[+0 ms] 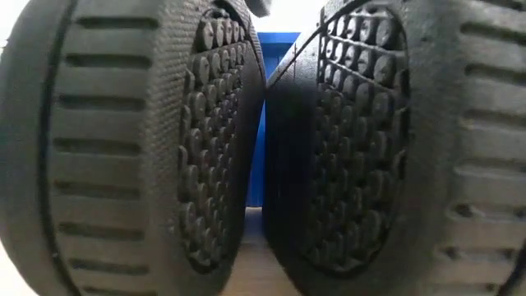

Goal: Pick and place slides into bin
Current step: Put the black slide into the blue bin

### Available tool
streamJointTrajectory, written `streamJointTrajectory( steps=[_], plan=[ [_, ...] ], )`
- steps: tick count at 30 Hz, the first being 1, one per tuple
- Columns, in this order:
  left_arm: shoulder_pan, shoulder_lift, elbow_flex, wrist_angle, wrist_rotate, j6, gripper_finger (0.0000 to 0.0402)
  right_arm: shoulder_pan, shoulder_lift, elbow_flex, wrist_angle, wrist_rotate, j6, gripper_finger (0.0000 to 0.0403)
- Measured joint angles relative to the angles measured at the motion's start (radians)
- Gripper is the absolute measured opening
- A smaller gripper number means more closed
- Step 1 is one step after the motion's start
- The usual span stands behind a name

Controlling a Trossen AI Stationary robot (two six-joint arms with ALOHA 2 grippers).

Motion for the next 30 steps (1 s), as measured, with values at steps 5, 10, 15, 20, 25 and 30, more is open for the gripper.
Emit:
streamJointTrajectory(
  steps=[5,10,15,20,25,30],
  plan=[
    [0.061,0.0,0.015,-0.001,-0.014,0.139,0.0001,0.0,0.052,0.147,-0.214,-0.038,-0.034,0.0049],
    [0.132,0.0,0.024,0.01,-0.016,0.318,0.0001,0.0,0.154,0.385,-0.583,-0.044,-0.041,0.009],
    [0.195,0.0,0.049,0.007,-0.056,0.514,0.0001,0.0,0.288,0.632,-0.889,-0.075,-0.018,0.0111],
    [0.24,0.0,0.064,0.008,-0.2,0.689,0.0001,0.0,0.428,0.832,-1.046,-0.117,-0.005,0.0112],
    [0.274,0.0,0.068,0.013,-0.43,0.833,0.0001,0.0,0.553,0.976,-1.094,-0.093,0.226,0.0101],
    [0.302,0.0,0.065,0.06,-0.658,1.003,0.0001,0.0,0.683,1.067,-1.109,-0.025,0.35,0.0088]
  ],
)
